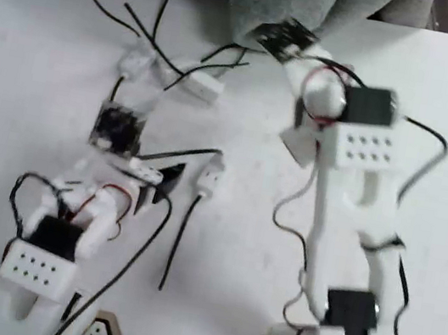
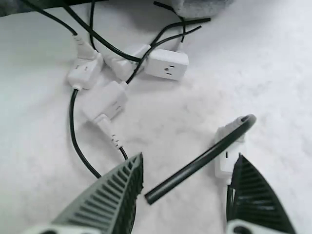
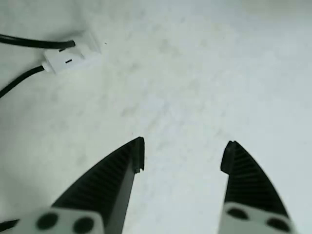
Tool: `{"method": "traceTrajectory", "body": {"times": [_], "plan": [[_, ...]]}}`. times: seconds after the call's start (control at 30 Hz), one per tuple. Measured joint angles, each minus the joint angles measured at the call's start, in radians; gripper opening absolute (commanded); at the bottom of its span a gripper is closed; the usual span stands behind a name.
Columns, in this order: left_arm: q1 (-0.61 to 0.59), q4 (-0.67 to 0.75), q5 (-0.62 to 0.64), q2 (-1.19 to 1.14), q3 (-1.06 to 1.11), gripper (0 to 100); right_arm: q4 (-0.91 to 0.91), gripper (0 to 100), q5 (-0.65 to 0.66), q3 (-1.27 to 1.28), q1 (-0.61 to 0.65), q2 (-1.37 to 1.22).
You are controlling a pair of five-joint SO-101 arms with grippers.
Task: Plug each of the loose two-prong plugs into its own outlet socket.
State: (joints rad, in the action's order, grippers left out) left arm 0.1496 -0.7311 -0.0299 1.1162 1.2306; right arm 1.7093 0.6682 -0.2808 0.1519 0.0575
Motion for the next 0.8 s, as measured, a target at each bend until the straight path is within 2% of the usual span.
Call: {"method": "traceTrajectory", "body": {"times": [0.2,0.37,0.47,0.6,0.8], "plan": [[0.11,-0.181,0.0,-0.423,-0.333,38,0.0,25.5,0.011,0.207,-0.115,0.152],[0.209,-0.322,0.038,-0.829,-0.64,38,-0.009,25.5,0.1,0.333,-0.235,0.176],[0.212,-0.342,0.089,-1.028,-0.776,38,-0.057,25.5,0.138,0.387,-0.327,0.176],[0.221,-0.347,0.095,-1.246,-0.893,38,-0.14,25.5,0.201,0.454,-0.428,0.176],[0.221,-0.347,0.095,-1.439,-1.011,38,-0.276,25.5,0.247,0.572,-0.491,0.176]]}}
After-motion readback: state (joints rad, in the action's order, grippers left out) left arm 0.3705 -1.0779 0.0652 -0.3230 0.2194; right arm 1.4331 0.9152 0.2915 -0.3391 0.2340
